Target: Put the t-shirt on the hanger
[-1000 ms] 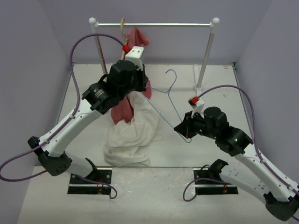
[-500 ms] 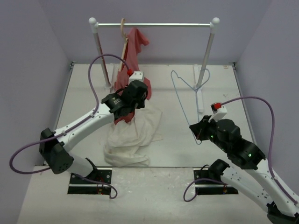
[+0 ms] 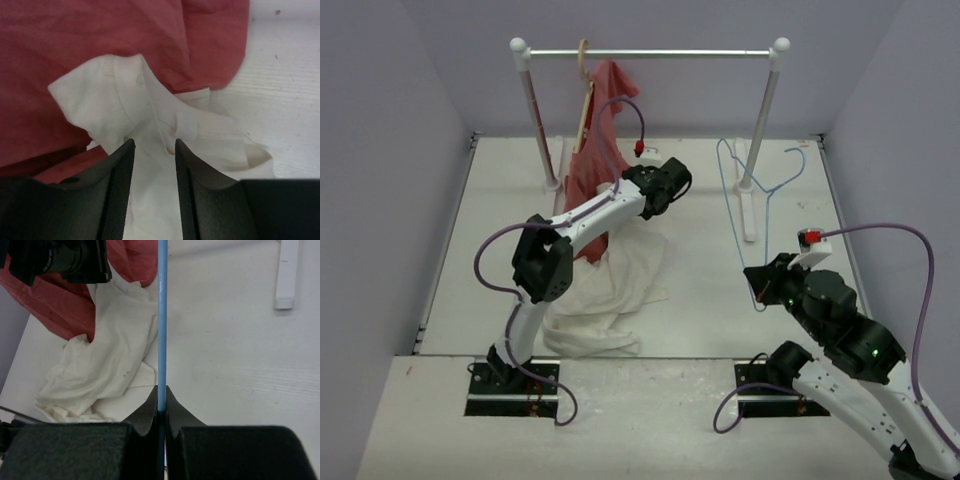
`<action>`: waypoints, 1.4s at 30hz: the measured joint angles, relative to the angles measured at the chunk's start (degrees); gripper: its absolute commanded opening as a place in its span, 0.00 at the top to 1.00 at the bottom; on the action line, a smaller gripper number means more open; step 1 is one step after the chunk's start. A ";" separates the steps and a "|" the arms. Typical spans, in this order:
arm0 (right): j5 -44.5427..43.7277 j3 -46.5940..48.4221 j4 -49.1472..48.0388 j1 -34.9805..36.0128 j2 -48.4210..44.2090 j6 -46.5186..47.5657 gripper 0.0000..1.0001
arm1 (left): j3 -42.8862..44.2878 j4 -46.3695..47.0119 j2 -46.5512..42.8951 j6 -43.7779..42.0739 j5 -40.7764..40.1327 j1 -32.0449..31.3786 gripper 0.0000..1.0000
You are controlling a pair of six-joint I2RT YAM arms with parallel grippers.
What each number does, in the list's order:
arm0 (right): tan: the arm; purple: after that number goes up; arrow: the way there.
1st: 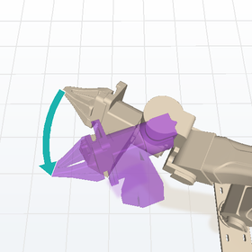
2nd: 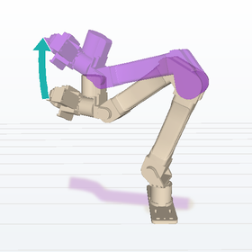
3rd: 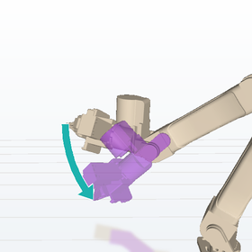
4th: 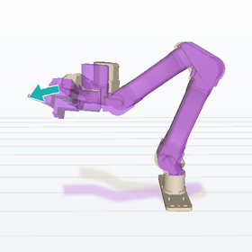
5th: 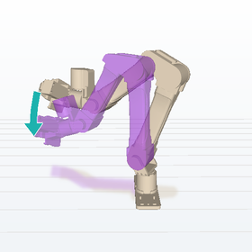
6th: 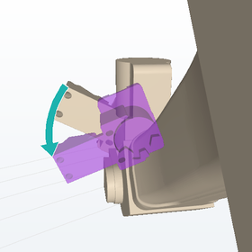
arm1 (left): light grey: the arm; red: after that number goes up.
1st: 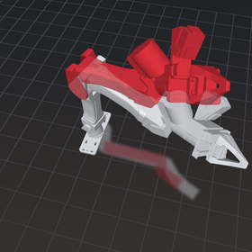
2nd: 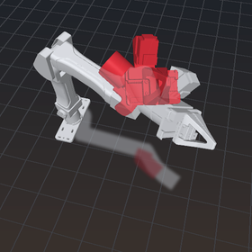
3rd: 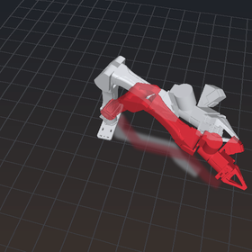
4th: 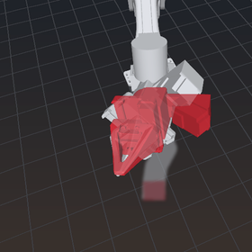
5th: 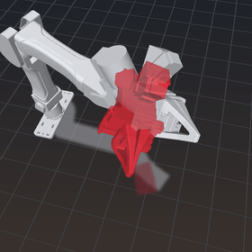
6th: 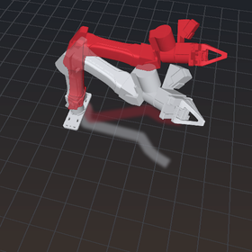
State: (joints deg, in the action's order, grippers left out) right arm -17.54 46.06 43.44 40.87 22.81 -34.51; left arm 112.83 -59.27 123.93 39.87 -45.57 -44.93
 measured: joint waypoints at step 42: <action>5.27 -0.63 -3.76 0.01 2.45 6.72 1.00 | -2.55 3.26 2.52 -3.02 -2.53 4.36 1.00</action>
State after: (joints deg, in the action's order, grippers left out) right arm -12.27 45.43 39.68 40.88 25.26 -27.79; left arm 110.28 -56.01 126.45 36.84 -48.10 -40.57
